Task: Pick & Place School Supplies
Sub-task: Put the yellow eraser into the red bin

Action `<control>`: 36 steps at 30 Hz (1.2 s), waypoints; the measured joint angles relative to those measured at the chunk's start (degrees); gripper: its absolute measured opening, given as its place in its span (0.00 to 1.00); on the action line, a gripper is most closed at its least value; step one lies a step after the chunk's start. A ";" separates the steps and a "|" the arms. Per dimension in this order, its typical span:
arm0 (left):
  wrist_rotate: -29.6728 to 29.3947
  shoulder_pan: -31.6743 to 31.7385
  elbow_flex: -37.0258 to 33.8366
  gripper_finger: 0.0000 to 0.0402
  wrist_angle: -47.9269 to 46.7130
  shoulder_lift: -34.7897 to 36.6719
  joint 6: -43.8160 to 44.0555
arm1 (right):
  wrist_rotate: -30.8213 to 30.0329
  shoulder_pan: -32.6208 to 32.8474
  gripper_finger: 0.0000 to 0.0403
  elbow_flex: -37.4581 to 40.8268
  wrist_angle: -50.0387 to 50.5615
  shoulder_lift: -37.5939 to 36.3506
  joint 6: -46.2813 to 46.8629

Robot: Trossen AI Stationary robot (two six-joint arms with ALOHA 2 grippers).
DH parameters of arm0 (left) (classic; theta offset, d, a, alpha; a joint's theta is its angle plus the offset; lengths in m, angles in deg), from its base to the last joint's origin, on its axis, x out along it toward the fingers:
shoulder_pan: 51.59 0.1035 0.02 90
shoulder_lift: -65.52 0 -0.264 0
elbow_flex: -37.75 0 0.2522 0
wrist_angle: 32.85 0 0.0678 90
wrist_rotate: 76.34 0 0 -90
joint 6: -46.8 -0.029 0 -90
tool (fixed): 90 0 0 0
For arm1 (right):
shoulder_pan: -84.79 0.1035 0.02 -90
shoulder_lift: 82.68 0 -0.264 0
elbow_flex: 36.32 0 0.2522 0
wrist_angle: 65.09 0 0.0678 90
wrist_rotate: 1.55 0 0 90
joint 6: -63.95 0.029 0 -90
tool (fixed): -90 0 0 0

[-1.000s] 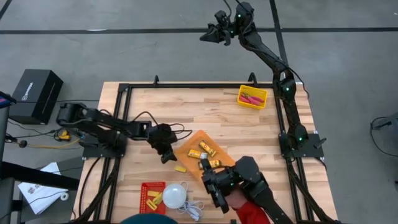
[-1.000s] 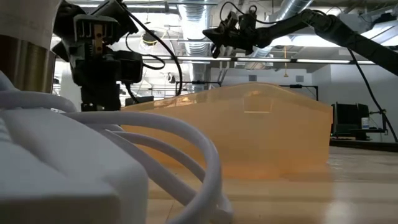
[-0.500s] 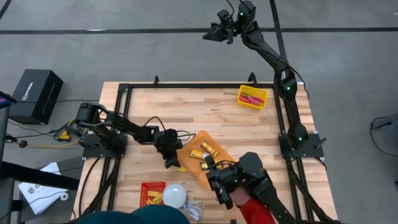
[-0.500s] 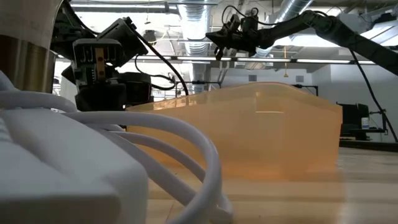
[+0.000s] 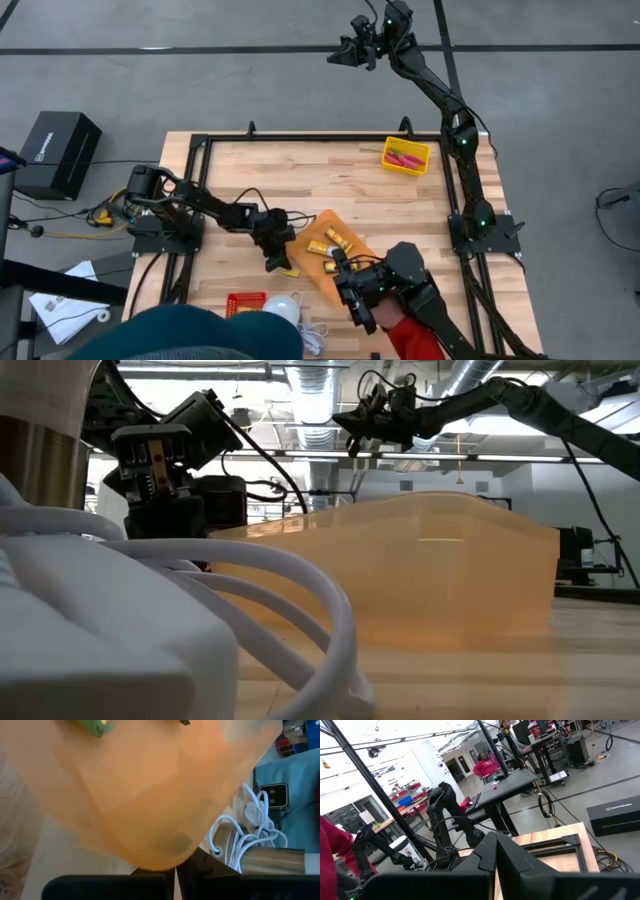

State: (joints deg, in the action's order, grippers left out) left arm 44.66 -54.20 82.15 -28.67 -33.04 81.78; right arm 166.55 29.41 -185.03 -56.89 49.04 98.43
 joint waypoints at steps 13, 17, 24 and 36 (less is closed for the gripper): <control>-7.87 0.39 -0.04 0.00 -2.96 -0.11 -4.15 | 0.00 -0.26 0.00 -0.02 0.15 0.00 -0.50; -9.62 0.36 -0.02 0.00 -4.59 -0.11 -4.74 | 0.00 -0.31 0.00 -0.04 0.75 0.00 -0.63; -9.90 0.39 0.01 0.00 -5.57 -0.07 -5.29 | 0.02 -0.65 0.00 -0.04 0.87 0.00 -0.63; -12.85 2.73 -1.06 0.00 -5.96 0.95 -4.07 | -0.03 -3.13 0.00 -0.04 0.42 0.00 -1.94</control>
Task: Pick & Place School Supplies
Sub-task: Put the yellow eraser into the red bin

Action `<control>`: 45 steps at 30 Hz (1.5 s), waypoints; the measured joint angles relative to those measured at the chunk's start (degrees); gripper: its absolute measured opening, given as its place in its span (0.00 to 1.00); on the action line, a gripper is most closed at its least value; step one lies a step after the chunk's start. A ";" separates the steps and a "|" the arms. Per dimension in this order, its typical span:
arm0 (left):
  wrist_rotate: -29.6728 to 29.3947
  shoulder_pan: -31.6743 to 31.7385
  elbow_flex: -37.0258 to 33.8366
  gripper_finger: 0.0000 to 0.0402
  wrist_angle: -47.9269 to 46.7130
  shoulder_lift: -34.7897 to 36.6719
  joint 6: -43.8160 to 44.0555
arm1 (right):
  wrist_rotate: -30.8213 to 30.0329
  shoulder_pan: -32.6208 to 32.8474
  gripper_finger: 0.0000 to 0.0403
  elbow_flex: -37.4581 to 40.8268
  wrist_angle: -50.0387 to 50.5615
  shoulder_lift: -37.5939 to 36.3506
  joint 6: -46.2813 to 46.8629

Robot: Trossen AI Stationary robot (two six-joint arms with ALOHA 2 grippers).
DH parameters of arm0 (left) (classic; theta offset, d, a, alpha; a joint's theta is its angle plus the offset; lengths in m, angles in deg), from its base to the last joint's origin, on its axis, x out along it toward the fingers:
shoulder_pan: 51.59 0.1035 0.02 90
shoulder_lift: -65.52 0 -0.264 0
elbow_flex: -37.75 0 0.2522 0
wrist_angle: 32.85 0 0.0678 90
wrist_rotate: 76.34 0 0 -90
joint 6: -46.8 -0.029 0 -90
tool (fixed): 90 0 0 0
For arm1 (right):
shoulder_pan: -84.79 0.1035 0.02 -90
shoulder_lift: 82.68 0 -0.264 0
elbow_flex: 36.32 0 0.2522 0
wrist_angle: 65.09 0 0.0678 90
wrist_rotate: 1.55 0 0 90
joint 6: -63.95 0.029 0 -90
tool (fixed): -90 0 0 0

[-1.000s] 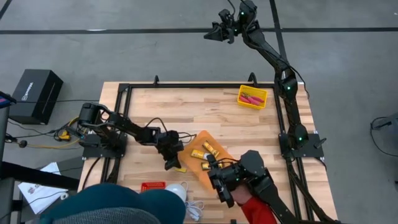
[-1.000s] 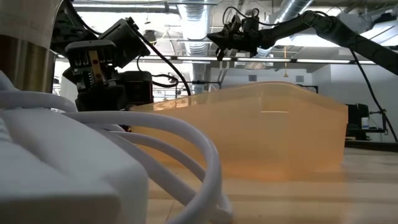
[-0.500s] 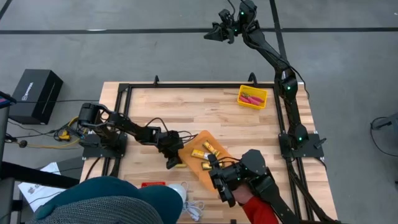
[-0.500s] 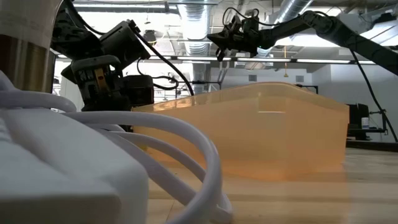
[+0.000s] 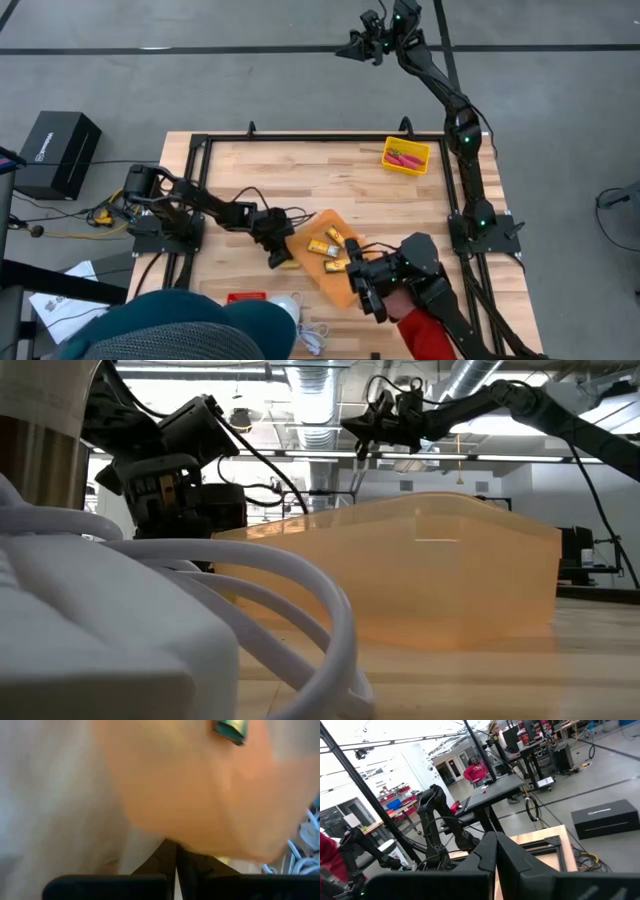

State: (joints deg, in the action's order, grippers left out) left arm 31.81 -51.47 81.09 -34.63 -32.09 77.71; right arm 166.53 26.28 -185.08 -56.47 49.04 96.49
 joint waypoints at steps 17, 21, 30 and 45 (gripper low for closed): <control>1.89 5.96 -5.69 0.25 -14.49 24.79 1.72 | 0.05 -1.26 0.00 0.00 -1.36 0.00 2.48; 3.78 4.04 -4.83 0.37 -14.85 31.18 2.76 | 0.05 -1.26 0.05 0.00 -1.34 0.00 3.07; 3.65 -2.85 -3.57 0.50 -18.01 31.91 -3.97 | -1.47 -0.31 0.29 0.00 -1.30 0.00 3.49; -3.73 -3.95 -3.50 0.50 -11.18 22.02 -14.48 | -2.29 1.16 0.39 0.00 -1.27 0.02 3.47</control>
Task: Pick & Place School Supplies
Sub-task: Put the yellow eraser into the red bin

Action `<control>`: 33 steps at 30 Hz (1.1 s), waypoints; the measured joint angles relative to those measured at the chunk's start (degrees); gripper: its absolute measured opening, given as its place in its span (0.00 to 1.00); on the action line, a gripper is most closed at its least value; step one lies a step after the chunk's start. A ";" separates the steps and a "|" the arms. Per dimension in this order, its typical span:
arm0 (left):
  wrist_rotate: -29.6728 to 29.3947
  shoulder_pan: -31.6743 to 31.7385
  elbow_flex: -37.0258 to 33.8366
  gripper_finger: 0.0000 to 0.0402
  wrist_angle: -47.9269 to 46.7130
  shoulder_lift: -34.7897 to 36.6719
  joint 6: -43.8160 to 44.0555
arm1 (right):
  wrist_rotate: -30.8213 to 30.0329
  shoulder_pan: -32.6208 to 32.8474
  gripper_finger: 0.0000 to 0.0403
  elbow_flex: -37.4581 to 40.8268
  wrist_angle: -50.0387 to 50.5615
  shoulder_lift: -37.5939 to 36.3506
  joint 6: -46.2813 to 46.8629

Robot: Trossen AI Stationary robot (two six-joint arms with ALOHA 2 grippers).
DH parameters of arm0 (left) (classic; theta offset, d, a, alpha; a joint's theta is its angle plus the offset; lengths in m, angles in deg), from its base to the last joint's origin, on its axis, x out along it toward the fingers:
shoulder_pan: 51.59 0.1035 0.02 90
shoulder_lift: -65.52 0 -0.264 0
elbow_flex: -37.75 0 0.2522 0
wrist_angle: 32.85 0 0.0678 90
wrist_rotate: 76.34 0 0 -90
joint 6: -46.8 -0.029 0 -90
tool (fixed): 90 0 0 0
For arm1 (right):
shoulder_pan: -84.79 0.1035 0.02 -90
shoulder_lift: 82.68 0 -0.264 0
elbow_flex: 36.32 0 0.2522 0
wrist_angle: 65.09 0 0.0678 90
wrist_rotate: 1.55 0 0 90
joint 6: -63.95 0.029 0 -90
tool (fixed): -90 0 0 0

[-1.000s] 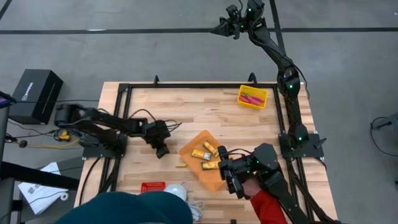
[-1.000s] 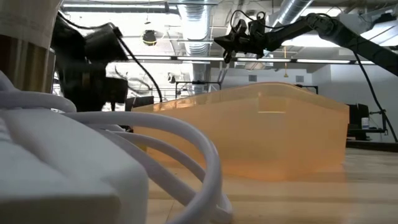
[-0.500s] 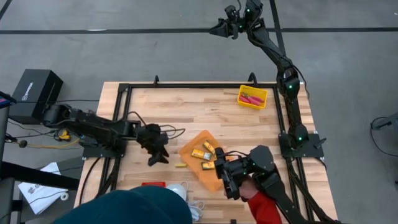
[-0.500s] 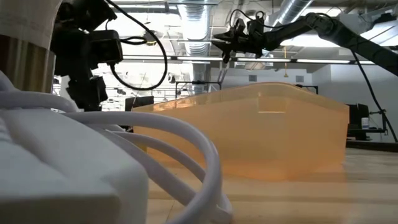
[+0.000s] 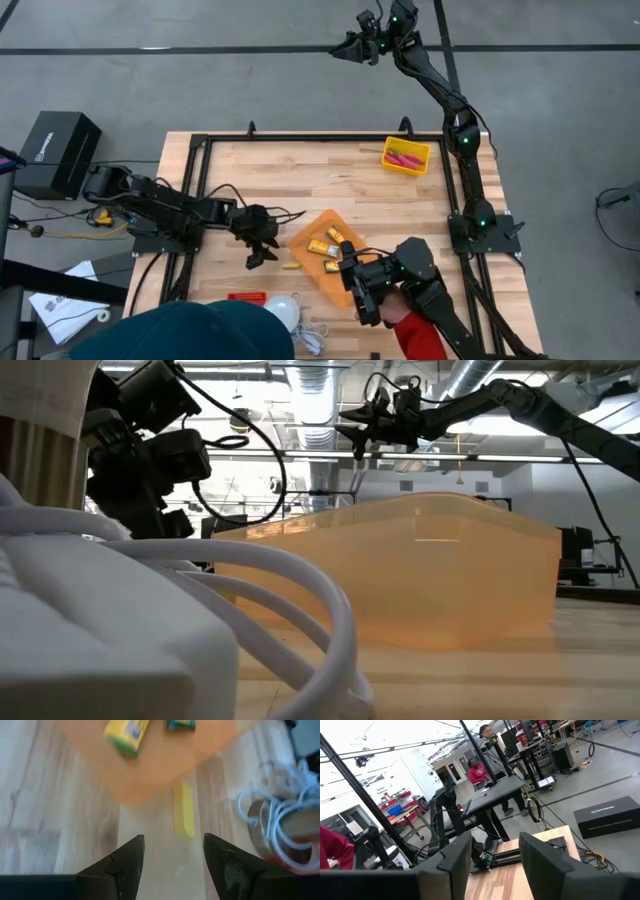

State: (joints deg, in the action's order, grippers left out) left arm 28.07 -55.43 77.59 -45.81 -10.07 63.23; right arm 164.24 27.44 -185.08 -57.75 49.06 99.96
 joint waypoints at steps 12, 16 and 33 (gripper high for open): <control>-4.43 -4.49 0.05 0.50 5.33 -2.22 2.71 | 0.02 -0.04 0.36 0.00 0.03 0.00 0.02; -7.63 -6.11 0.09 0.49 7.44 -2.36 2.88 | 0.02 -0.04 0.37 0.00 0.03 0.00 0.02; -12.53 -12.74 0.07 0.48 14.34 -10.74 6.51 | 0.02 1.15 0.35 0.00 0.03 0.00 0.02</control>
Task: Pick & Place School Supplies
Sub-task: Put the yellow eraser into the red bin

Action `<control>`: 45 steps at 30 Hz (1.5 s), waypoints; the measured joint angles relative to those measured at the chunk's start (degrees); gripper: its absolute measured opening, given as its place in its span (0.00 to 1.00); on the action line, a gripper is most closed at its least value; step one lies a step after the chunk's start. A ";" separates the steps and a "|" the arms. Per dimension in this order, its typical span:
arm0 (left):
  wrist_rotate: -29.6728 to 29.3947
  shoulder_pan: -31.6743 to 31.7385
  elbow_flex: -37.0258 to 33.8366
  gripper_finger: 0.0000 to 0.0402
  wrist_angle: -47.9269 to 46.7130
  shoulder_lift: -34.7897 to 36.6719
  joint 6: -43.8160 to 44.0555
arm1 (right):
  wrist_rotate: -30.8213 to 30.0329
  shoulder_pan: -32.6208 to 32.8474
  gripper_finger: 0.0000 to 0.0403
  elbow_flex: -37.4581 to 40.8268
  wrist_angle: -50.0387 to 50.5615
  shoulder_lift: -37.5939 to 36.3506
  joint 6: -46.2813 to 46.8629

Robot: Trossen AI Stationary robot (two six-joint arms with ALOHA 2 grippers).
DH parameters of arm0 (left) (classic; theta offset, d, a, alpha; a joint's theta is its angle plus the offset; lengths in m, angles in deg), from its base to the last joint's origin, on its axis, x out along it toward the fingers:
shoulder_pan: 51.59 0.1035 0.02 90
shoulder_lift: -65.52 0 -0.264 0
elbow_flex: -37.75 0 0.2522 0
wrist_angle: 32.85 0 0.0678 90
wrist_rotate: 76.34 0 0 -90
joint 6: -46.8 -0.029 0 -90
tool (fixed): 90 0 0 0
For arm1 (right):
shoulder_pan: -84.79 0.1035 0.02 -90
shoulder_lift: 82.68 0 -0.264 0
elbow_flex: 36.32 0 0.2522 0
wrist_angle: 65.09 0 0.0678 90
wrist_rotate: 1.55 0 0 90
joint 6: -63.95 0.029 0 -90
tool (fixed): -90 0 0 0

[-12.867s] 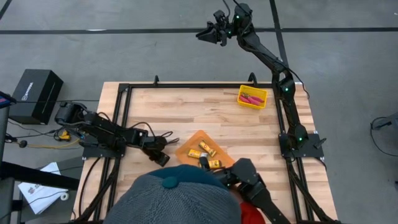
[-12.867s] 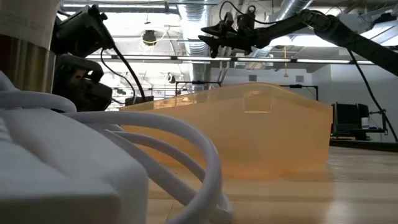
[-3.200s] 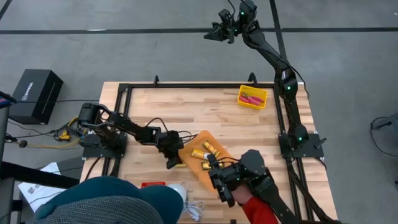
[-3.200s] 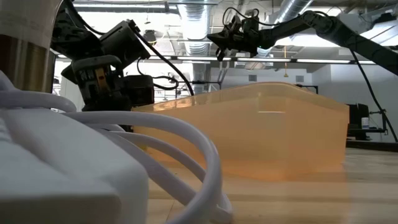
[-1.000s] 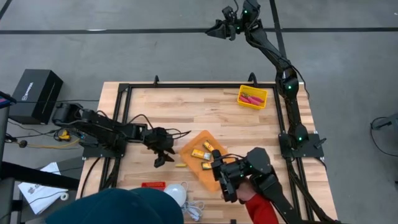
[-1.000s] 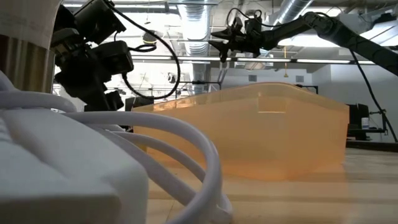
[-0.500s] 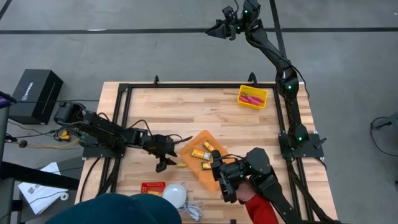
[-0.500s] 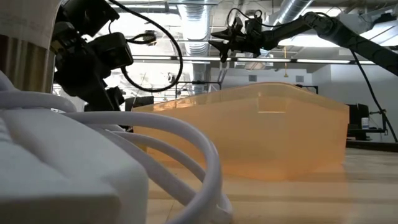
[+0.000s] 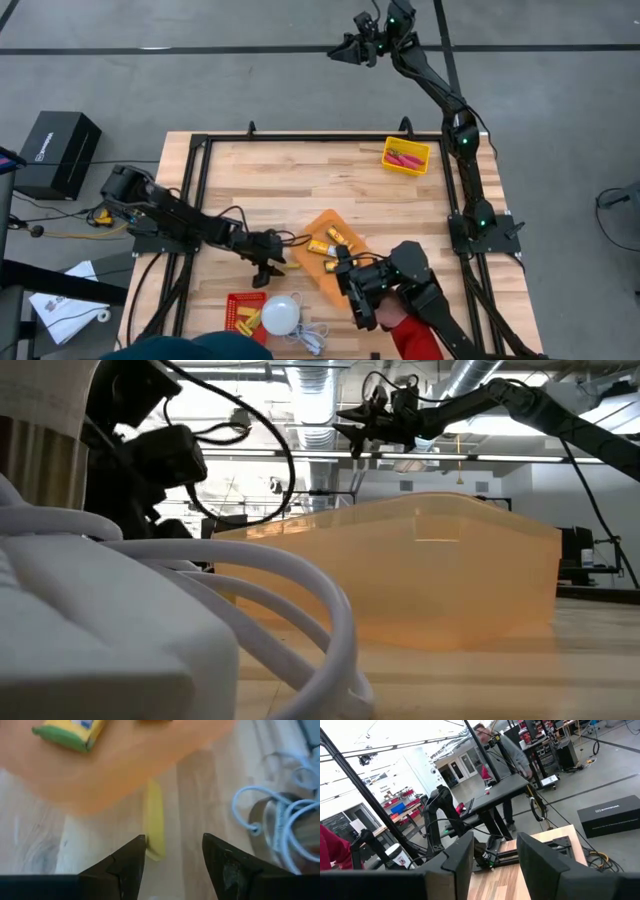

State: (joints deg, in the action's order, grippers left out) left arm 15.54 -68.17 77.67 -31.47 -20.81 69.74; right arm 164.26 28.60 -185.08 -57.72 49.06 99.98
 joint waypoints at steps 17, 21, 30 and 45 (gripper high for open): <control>-3.00 0.06 0.21 0.32 8.83 -8.91 1.08 | 0.39 0.66 0.34 0.00 -0.02 0.00 -0.02; -0.92 1.04 0.23 0.08 8.61 -10.03 5.80 | 0.37 0.66 0.33 0.00 -0.02 0.00 -0.02; 2.58 2.51 -0.24 0.07 2.57 -2.80 13.75 | -0.62 0.66 0.31 0.00 -0.23 -1.57 -0.04; 2.67 3.87 -0.07 0.07 -20.45 34.49 28.80 | -2.58 0.76 0.31 0.00 -2.38 -9.17 0.04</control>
State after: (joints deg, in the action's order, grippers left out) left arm 18.21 -64.30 77.59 -51.92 13.69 98.53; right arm 161.68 29.36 -185.08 -60.10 39.89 100.03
